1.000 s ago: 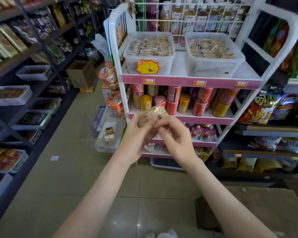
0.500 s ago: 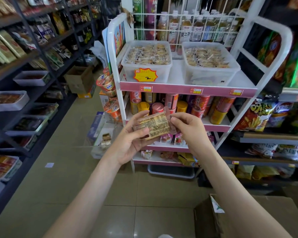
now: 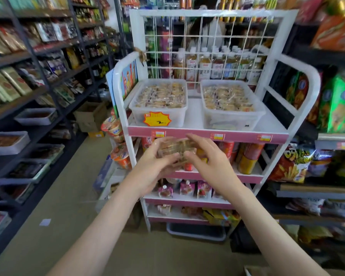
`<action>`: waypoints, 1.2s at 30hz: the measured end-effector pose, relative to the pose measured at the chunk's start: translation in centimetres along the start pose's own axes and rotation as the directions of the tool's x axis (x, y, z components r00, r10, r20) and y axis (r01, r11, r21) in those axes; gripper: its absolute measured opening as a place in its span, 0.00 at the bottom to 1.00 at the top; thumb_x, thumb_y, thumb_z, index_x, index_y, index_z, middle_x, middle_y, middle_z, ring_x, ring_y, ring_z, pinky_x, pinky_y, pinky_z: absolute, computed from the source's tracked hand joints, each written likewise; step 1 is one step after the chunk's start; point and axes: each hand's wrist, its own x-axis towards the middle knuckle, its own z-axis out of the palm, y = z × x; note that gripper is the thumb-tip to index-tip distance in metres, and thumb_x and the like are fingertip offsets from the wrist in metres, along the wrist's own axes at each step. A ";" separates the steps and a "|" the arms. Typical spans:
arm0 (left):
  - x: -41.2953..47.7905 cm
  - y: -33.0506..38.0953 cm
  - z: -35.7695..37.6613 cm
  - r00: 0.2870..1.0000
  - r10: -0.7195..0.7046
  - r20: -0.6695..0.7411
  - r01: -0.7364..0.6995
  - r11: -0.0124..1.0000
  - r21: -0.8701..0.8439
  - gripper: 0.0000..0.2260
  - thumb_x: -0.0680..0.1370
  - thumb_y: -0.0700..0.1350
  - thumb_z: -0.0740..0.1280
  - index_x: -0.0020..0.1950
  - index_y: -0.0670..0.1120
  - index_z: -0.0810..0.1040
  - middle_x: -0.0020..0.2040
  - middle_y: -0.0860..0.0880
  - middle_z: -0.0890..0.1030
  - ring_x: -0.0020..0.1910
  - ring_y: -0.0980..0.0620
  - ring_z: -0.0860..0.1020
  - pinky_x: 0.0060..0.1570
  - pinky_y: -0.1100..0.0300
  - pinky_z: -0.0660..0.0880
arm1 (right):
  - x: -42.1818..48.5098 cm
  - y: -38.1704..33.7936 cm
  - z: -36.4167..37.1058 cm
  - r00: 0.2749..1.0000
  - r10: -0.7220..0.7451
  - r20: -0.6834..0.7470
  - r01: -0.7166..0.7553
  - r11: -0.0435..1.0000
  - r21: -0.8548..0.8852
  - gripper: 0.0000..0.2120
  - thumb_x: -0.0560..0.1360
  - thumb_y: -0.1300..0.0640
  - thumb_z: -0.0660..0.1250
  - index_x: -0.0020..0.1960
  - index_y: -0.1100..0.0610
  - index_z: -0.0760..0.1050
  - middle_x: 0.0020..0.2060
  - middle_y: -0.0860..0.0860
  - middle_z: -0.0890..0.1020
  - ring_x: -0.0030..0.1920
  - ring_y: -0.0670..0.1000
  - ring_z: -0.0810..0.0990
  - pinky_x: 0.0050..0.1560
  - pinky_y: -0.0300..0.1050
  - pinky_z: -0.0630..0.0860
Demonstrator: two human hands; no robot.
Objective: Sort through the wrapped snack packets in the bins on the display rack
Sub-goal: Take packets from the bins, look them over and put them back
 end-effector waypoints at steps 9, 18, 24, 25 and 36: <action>7.6 7.7 -0.9 0.961 0.083 0.262 -0.214 0.825 0.523 0.30 0.79 0.30 0.59 0.76 0.56 0.60 0.71 0.60 0.69 0.66 0.68 0.70 0.65 0.69 0.67 | 12.0 1.0 -2.7 0.996 0.076 -0.035 -0.057 0.926 0.373 0.11 0.77 0.56 0.67 0.59 0.49 0.74 0.48 0.47 0.82 0.50 0.45 0.81 0.57 0.44 0.76; 24.1 10.3 -6.0 0.964 0.215 0.156 -0.184 0.115 0.976 0.18 0.83 0.40 0.56 0.72 0.53 0.70 0.57 0.48 0.80 0.30 0.65 0.72 0.27 0.69 0.64 | 30.3 7.1 -4.1 0.980 0.200 -0.015 -0.180 0.908 0.378 0.11 0.74 0.64 0.69 0.56 0.56 0.78 0.49 0.53 0.83 0.51 0.51 0.82 0.58 0.48 0.78; 35.3 9.3 -6.5 0.959 -0.052 0.278 -0.283 -0.148 0.948 0.18 0.84 0.47 0.54 0.74 0.54 0.66 0.69 0.48 0.74 0.55 0.50 0.78 0.54 0.54 0.76 | 36.2 11.9 -2.3 0.955 0.288 0.070 -0.296 0.912 0.284 0.15 0.74 0.63 0.70 0.59 0.59 0.72 0.55 0.56 0.80 0.56 0.54 0.80 0.58 0.50 0.78; 36.4 8.8 -6.8 0.957 -0.117 0.267 -0.288 -0.223 0.931 0.19 0.84 0.51 0.52 0.76 0.55 0.62 0.76 0.48 0.65 0.69 0.46 0.70 0.68 0.47 0.67 | 36.6 12.6 -2.2 0.959 0.266 0.094 -0.281 0.931 0.232 0.15 0.74 0.63 0.70 0.59 0.58 0.72 0.54 0.55 0.80 0.56 0.52 0.80 0.59 0.51 0.78; 39.1 7.4 -9.3 0.949 -0.277 0.153 -0.246 -0.341 0.907 0.42 0.67 0.76 0.37 0.78 0.59 0.43 0.78 0.57 0.37 0.77 0.50 0.35 0.75 0.43 0.37 | 38.7 13.0 -2.0 0.883 0.015 0.469 0.227 0.861 -0.455 0.22 0.77 0.58 0.66 0.69 0.49 0.65 0.60 0.48 0.77 0.59 0.49 0.75 0.60 0.49 0.73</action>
